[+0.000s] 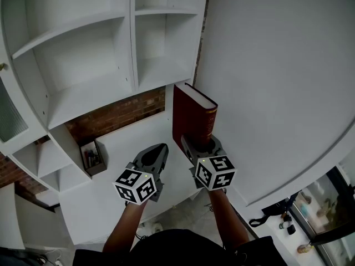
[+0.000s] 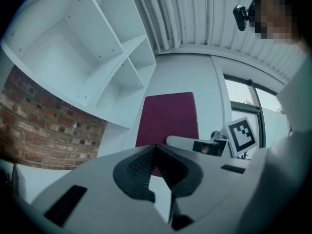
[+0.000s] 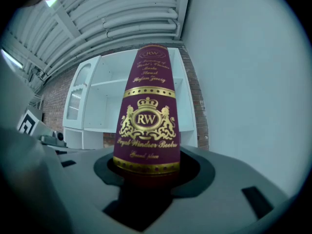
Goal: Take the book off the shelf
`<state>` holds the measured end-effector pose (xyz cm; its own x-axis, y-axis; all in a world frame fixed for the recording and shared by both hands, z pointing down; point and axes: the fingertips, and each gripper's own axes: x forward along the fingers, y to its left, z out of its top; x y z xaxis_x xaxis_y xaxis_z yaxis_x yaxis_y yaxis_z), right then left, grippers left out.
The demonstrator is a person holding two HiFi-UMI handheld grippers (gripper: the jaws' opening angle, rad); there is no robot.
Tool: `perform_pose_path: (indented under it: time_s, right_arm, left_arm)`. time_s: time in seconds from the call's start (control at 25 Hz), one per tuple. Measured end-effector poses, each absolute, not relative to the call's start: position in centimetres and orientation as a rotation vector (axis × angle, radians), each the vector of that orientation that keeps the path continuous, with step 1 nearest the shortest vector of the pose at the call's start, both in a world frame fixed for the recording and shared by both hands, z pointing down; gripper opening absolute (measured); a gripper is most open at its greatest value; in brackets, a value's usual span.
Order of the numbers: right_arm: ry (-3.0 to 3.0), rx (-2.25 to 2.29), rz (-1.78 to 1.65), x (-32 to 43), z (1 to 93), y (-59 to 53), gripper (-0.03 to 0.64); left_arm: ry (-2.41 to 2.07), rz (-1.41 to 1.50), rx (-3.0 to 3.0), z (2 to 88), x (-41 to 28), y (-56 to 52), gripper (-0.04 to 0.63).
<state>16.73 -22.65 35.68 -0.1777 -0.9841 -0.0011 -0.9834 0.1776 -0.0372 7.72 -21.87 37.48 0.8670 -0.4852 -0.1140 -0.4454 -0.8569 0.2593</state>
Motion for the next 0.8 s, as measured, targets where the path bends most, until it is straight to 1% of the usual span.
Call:
perform_pose_path:
  time_s: [0.8]
  right_arm:
    - [2.440,-1.929,-0.055,17.3,37.1,-11.7,0.241]
  left_arm:
    - [-0.785,-0.265,2.800,38.4,8.2,-10.2,0.015]
